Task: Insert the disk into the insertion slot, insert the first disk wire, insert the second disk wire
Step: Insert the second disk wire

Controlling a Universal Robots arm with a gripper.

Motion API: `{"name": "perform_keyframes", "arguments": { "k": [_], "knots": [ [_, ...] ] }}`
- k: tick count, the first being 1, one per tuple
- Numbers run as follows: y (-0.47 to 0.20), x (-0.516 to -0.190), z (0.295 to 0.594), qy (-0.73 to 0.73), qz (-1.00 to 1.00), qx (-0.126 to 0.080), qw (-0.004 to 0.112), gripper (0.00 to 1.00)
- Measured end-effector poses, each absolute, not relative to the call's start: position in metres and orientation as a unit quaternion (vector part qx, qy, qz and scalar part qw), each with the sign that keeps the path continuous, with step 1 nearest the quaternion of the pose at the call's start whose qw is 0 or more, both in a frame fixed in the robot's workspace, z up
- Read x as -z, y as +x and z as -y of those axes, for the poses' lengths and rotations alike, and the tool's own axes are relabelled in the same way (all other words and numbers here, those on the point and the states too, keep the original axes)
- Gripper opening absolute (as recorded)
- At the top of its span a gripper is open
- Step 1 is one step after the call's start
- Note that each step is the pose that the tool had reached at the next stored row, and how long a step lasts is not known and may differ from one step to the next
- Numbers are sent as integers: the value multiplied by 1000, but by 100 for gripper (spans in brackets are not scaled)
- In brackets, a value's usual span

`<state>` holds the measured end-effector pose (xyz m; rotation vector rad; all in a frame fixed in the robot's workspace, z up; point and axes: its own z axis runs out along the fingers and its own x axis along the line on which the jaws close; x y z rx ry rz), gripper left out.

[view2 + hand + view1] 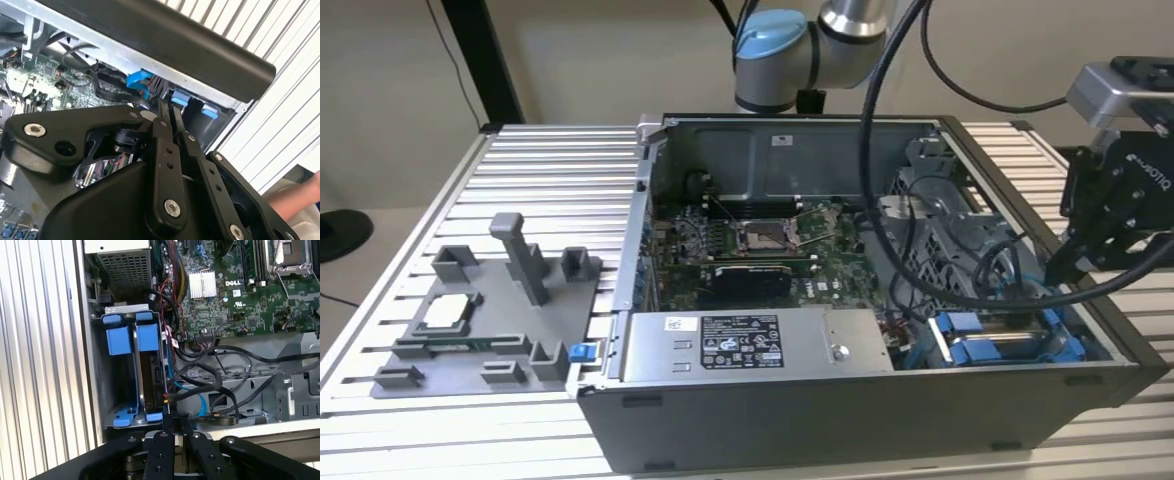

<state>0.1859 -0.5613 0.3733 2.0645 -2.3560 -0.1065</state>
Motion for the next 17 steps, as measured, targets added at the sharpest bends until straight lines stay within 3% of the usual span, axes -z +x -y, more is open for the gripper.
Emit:
{"name": "perform_keyframes", "arguments": {
  "k": [17],
  "knots": [
    [136, -384, 561, 659, 752, 34, 3, 0]
  ]
}}
